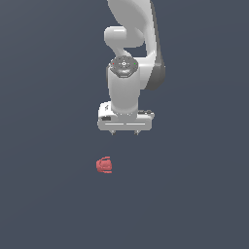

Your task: Pick up the object and move it to a goal position.

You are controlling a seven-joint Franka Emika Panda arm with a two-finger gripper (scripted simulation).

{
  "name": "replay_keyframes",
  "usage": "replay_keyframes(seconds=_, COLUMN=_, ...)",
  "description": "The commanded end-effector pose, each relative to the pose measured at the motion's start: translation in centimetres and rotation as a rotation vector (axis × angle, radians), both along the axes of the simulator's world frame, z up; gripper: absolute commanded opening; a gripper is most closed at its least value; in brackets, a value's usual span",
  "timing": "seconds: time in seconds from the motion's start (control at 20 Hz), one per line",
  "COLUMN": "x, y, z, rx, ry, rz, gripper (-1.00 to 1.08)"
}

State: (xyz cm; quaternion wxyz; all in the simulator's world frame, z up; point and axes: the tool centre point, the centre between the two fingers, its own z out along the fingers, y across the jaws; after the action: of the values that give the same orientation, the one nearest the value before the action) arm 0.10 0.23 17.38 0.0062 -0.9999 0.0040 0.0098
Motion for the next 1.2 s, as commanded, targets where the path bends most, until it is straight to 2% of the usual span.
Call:
replay_keyframes(seconds=0.0, x=0.0, y=0.0, z=0.0, rx=0.000, ry=0.000, rz=0.000, gripper=1.00)
replay_keyframes(seconds=0.8, x=0.3, y=0.2, z=1.5, rx=-0.005, ry=-0.014, rz=0.000, gripper=1.00)
replay_keyframes(seconds=1.15, x=1.5, y=-0.9, z=0.6, rx=-0.006, ry=-0.015, rz=0.014, gripper=1.00)
